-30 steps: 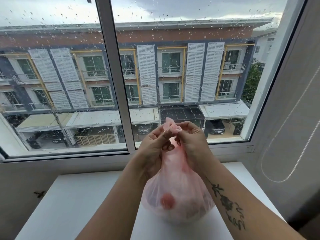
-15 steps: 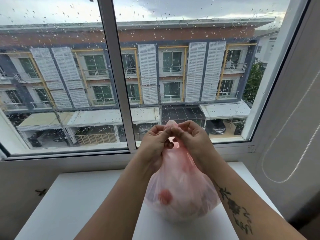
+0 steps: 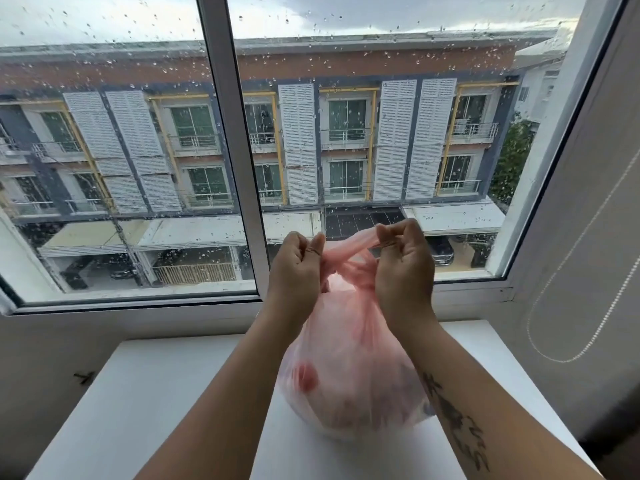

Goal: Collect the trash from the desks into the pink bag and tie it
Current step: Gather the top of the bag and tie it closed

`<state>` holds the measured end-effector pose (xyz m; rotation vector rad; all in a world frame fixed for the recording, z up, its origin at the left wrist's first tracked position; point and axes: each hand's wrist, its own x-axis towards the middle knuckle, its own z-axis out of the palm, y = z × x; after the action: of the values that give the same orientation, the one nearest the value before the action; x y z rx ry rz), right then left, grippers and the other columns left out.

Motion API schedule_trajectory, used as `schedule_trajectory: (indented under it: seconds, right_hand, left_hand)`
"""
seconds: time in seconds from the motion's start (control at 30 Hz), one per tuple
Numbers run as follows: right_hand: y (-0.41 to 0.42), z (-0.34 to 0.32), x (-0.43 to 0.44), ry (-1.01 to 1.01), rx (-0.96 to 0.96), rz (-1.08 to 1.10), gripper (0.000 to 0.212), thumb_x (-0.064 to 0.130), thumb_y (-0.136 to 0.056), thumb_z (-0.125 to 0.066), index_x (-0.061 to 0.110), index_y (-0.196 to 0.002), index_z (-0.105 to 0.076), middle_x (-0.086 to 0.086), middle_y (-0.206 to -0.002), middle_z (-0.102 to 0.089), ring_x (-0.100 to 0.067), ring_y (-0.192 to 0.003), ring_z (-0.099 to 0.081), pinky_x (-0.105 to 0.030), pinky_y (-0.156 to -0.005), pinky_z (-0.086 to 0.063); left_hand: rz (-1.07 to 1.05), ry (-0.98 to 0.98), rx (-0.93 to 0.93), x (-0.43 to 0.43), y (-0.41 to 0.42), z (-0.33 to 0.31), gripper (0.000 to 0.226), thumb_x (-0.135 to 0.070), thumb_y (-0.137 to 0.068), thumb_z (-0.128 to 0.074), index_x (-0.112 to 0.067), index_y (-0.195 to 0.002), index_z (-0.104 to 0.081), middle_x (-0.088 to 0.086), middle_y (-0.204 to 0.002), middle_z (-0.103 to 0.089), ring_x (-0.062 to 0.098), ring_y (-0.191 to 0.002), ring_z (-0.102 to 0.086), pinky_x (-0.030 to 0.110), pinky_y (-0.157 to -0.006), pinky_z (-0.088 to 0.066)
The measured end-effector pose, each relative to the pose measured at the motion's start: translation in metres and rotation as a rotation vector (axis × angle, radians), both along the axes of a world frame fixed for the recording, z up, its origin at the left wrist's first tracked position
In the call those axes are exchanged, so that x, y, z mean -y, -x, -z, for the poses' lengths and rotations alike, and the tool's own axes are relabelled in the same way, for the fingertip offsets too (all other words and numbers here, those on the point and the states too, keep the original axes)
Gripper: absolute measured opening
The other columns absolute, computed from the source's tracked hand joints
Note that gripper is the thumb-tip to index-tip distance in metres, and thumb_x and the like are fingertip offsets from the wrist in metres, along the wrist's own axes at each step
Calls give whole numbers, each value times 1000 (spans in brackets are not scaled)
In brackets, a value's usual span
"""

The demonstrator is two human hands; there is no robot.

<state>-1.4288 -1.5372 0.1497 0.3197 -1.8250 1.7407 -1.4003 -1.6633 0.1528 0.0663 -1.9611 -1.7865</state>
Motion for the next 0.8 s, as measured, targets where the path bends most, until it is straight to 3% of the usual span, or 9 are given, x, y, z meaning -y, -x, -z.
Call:
schedule_trajectory:
  seconds: [0.1, 0.2, 0.27, 0.37, 0.43, 0.53, 0.63, 0.73, 0.8]
  right_hand:
    - [11, 4, -1, -65, 25, 88, 19, 19, -97, -55, 11, -81, -49, 6, -64, -51, -6, -54, -49, -25, -51, -41]
    - [13, 4, -1, -233, 28, 55, 9, 13, -95, -57, 12, -87, -52, 10, -68, -54, -4, -60, -55, -12, -53, -40]
    - [13, 3, -6, -368, 33, -16, 4, 11, -94, -58, 12, -90, -56, 10, -72, -57, 0, -65, -56, -6, -54, -39]
    - [10, 4, -16, -470, 68, -195, 19, 17, -97, -53, 11, -81, -64, -1, -81, -63, -9, -74, -59, -16, -62, -42]
    - [3, 4, -22, -503, 157, -376, 27, 34, -96, -52, 18, -83, -69, 1, -94, -60, -1, -87, -57, -12, -71, -42]
    - [-5, 4, -26, -556, 291, -535, 12, 41, -84, -69, 30, -88, -66, 5, -101, -56, -1, -88, -57, -15, -76, -46]
    - [-3, 5, -27, -524, 286, -521, 13, 34, -83, -73, 35, -93, -65, 4, -99, -61, -9, -89, -61, -26, -80, -50]
    - [1, 7, -28, -556, 339, -503, 16, 32, -85, -70, 27, -100, -67, 5, -90, -68, -12, -82, -63, -29, -72, -50]
    - [4, 11, -29, -669, 306, -412, 5, 18, -89, -62, 18, -89, -66, 4, -76, -64, -12, -67, -56, -31, -63, -44]
  left_hand:
    - [-120, 108, -23, 3, 5, 8, 36, -44, -98, -49, -11, -84, -45, 11, -66, -52, 21, -51, -49, 39, -49, -46]
    - [-164, 74, -29, -2, 7, 12, 36, -60, -88, -47, -28, -73, -39, 6, -67, -48, 25, -61, -44, 53, -58, -45]
    - [-181, 81, -35, -9, 7, 12, 35, -57, -92, -47, -28, -74, -38, 8, -68, -49, 26, -63, -45, 55, -61, -45]
    - [-193, 78, -54, -14, 5, 8, 34, -46, -98, -50, -23, -76, -38, 10, -68, -50, 25, -62, -46, 51, -60, -44]
    - [-178, 62, -40, -14, 6, 6, 34, -42, -98, -52, -19, -76, -38, 11, -69, -49, 22, -61, -44, 44, -58, -41]
    - [-91, 12, -13, -12, 5, 5, 34, -39, -97, -55, -16, -77, -40, 9, -66, -46, 19, -58, -40, 38, -55, -37]
    - [-32, 1, 15, -9, 6, 6, 35, -41, -96, -55, -15, -78, -41, 6, -62, -46, 18, -54, -41, 38, -55, -36]
    - [-7, 4, 50, -10, 4, 4, 36, -46, -97, -48, -13, -85, -44, 2, -63, -46, 12, -49, -41, 33, -52, -37]
    - [38, -54, 50, -11, 3, 2, 37, -49, -96, -45, -12, -93, -46, -1, -64, -47, 5, -47, -42, 23, -49, -37]
